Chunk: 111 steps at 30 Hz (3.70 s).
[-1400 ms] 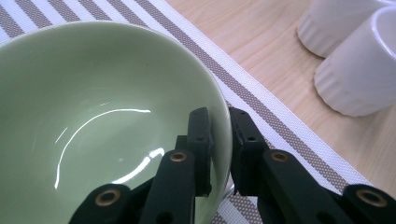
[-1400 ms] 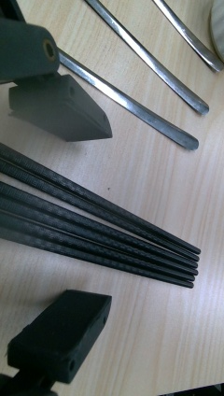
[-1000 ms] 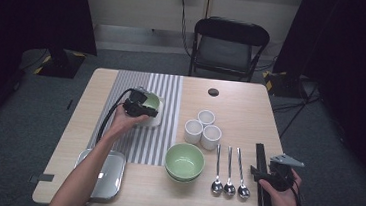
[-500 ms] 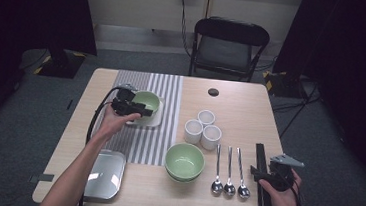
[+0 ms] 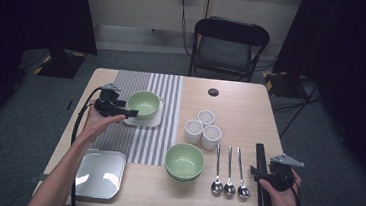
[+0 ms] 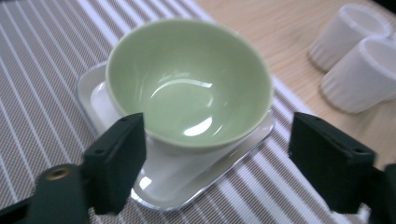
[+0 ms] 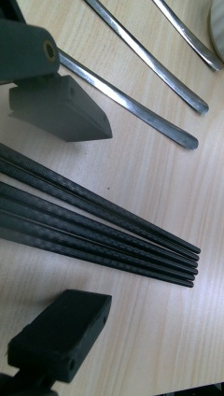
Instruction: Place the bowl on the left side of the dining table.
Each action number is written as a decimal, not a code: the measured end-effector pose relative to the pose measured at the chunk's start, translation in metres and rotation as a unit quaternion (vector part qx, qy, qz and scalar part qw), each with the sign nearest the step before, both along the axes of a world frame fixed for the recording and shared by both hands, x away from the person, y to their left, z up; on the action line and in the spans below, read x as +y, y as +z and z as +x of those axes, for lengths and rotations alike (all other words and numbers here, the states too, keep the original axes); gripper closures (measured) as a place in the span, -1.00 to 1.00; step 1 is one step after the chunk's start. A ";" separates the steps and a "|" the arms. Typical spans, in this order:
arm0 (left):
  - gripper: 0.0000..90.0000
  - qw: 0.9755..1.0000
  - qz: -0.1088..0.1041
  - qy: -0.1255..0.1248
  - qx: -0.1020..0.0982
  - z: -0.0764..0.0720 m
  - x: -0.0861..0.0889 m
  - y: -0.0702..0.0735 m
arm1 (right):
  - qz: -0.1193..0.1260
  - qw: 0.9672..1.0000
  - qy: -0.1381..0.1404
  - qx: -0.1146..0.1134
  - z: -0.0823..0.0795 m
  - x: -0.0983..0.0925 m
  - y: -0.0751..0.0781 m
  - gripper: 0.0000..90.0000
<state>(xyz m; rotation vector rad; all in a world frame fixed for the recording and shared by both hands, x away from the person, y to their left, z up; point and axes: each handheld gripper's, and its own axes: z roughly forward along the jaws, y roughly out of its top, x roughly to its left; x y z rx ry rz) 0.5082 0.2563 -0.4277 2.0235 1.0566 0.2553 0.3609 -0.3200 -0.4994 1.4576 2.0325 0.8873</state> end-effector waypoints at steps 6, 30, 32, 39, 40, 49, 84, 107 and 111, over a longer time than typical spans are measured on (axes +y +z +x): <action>-0.48 1.000 0.001 0.015 0.010 0.004 -0.002 -0.022 | 0.000 1.000 0.000 0.000 0.000 0.000 0.000 -0.63; -0.64 1.000 -0.007 0.009 0.008 -0.003 0.007 -0.014 | 0.000 1.000 0.000 0.000 0.000 0.000 0.000 -0.63; -0.62 1.000 0.004 0.010 0.001 -0.007 0.009 -0.011 | 0.000 1.000 0.000 0.000 0.000 0.000 0.000 -0.63; -0.59 1.000 0.022 0.018 -0.008 -0.022 0.022 -0.010 | 0.000 1.000 0.000 0.000 0.000 0.000 0.000 -0.63; -0.59 1.000 0.021 0.019 0.000 -0.023 0.024 -0.010 | 0.000 1.000 0.000 0.000 0.000 0.000 0.000 -0.63; -0.50 0.998 0.013 0.055 -0.019 -0.043 0.053 -0.018 | 0.000 1.000 0.000 0.000 0.000 0.000 0.000 -0.63; -0.73 0.993 0.076 0.086 -0.037 -0.059 0.095 -0.075 | 0.024 1.000 0.000 -0.008 -0.008 0.005 0.024 -0.38; -0.80 0.991 0.084 0.094 -0.034 -0.059 0.095 -0.075 | 0.022 0.996 0.086 0.030 -0.027 0.051 0.025 0.31; -0.80 0.991 0.084 0.095 -0.035 -0.059 0.095 -0.075 | 0.017 0.996 0.082 0.034 -0.029 0.050 0.022 0.39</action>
